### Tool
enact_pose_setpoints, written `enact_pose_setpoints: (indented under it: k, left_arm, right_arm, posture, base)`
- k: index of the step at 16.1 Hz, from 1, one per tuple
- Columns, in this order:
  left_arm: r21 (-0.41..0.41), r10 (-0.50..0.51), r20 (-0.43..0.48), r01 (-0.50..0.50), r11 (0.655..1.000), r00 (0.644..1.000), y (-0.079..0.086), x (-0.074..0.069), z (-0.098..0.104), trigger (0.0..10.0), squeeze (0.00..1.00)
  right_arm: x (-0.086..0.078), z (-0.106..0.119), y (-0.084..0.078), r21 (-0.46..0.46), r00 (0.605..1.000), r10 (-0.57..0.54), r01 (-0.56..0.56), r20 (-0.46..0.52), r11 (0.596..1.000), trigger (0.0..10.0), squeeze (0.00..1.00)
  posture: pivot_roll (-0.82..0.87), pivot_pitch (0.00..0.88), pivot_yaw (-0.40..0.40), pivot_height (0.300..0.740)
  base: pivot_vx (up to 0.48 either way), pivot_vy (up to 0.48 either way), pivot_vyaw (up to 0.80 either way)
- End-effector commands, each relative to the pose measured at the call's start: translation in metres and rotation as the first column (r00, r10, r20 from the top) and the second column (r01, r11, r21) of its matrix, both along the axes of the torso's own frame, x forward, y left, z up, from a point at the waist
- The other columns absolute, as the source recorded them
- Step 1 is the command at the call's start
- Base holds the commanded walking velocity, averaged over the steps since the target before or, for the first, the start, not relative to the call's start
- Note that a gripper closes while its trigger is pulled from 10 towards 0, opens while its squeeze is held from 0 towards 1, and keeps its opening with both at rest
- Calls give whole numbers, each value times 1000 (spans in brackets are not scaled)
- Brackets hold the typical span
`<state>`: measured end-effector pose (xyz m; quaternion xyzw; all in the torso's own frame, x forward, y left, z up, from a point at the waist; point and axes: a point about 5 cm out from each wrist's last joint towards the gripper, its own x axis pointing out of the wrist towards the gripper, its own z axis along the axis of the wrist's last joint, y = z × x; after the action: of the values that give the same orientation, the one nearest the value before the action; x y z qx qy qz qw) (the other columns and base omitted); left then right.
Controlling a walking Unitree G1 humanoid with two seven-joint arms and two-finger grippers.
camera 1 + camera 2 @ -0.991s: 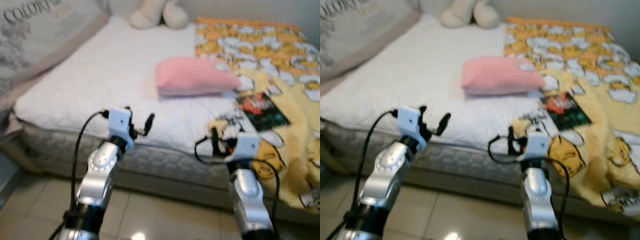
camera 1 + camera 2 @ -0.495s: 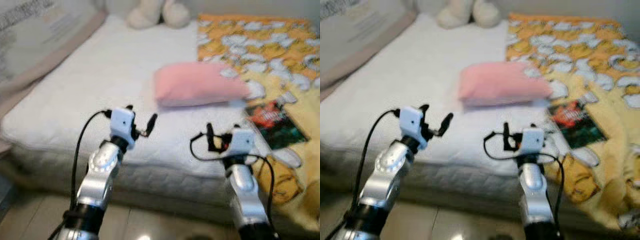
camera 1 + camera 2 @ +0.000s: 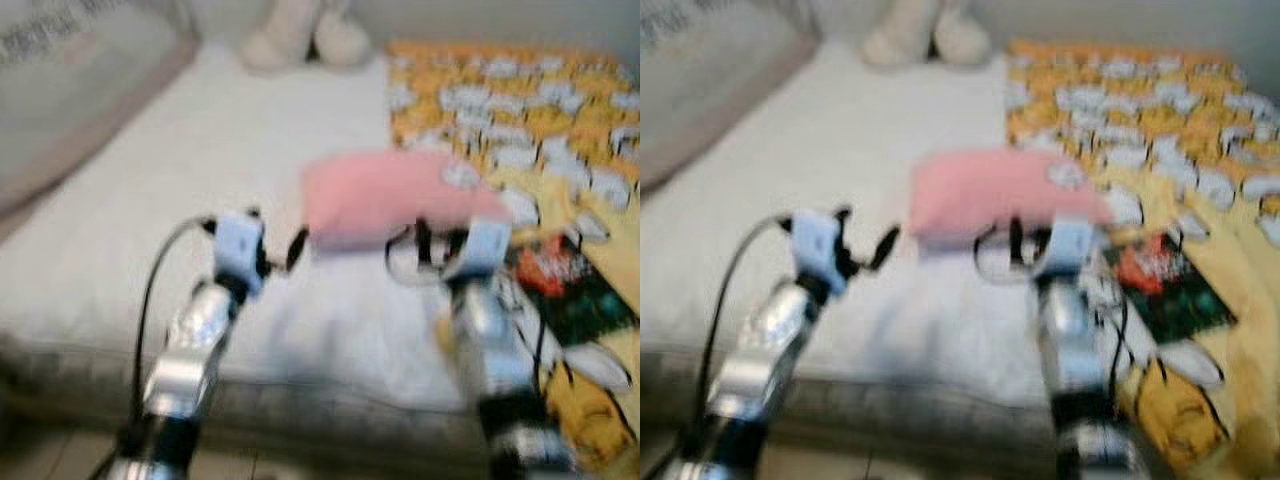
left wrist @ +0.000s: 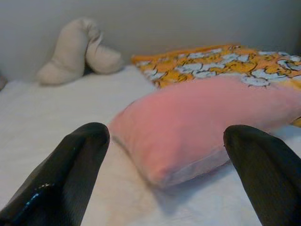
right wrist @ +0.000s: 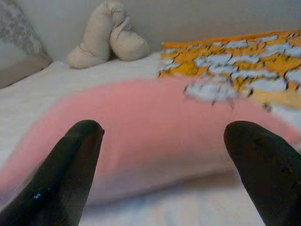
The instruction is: Clean up the room
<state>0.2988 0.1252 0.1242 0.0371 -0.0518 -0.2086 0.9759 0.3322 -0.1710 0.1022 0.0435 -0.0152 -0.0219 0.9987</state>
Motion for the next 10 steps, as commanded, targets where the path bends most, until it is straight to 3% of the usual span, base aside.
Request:
enact_pose_setpoints:
  k: [1,3,6,7,10]
  left_arm:
    - [22,-37,6,37,999,999,-2,-6,2,10000,0]
    - [53,-14,-4,14,999,1000,9,-11,-1,10000,0]
    - [64,22,-4,-21,998,1000,17,-19,1,10000,0]
    - [74,53,1,-53,996,999,22,-27,3,10000,0]
    - [80,93,-4,-93,992,996,29,-35,2,10000,0]
  right_arm:
    - [5,0,-10,8,999,-20,20,-25,1000,10000,0]
    - [22,10,-8,13,999,-8,8,-37,1000,10000,0]
    - [41,22,-2,98,998,18,-11,-68,995,10000,0]
    - [52,31,4,89,995,43,-34,-91,995,10000,0]
    - [61,41,7,53,993,52,-47,-102,997,10000,0]
  posture:
    - [43,0,37,736]
    - [81,0,22,736]
    - [147,0,-9,736]
    - [194,0,-32,736]
    - [234,6,-55,736]
  base:
    - [0,0,0]
    - [0,0,0]
    - [0,0,0]
    - [0,0,0]
    - [0,0,0]
